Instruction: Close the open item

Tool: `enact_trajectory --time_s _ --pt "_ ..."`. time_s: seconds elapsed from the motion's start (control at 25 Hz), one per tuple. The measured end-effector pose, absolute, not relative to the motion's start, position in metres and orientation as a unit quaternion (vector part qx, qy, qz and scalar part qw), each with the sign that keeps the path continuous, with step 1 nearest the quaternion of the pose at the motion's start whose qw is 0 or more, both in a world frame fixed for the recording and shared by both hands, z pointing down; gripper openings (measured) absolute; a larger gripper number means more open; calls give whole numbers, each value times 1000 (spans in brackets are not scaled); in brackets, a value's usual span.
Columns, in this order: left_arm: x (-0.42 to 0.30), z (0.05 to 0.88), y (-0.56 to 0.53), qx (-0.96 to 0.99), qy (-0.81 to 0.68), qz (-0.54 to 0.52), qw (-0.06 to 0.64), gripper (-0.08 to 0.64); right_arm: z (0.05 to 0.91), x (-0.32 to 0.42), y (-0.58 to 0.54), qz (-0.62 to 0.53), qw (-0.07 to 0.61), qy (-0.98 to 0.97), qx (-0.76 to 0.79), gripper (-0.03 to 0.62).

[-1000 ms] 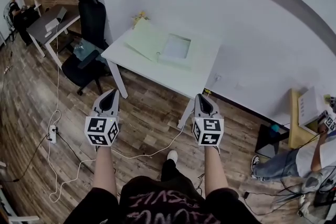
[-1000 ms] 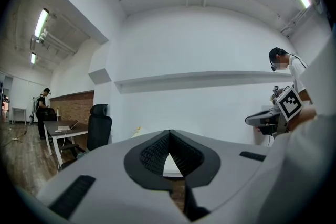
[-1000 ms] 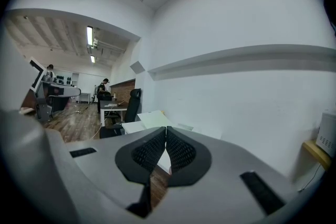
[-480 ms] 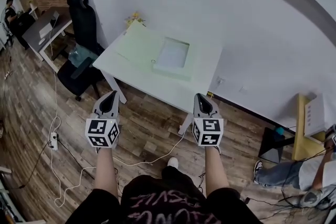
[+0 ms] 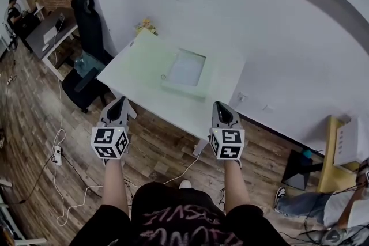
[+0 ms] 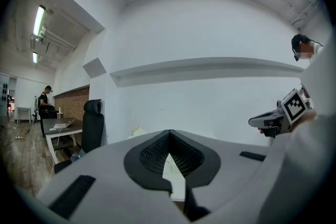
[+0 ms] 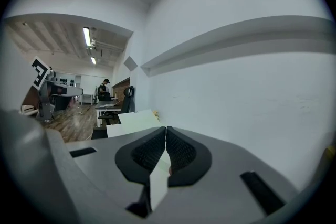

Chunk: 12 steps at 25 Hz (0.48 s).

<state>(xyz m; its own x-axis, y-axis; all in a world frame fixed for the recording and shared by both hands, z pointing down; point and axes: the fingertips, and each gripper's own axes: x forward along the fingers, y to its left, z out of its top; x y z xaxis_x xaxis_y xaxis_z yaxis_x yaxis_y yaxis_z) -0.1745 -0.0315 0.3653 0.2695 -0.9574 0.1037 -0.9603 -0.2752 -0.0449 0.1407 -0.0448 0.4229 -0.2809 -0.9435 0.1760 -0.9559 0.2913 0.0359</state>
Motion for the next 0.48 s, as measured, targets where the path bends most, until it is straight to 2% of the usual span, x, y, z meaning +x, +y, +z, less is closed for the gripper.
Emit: enact_trajectory --time_s 0.48 --pt "-163 361 -66 791 -609 57 -4 12 428 149 -87 41 79 -810 580 25"
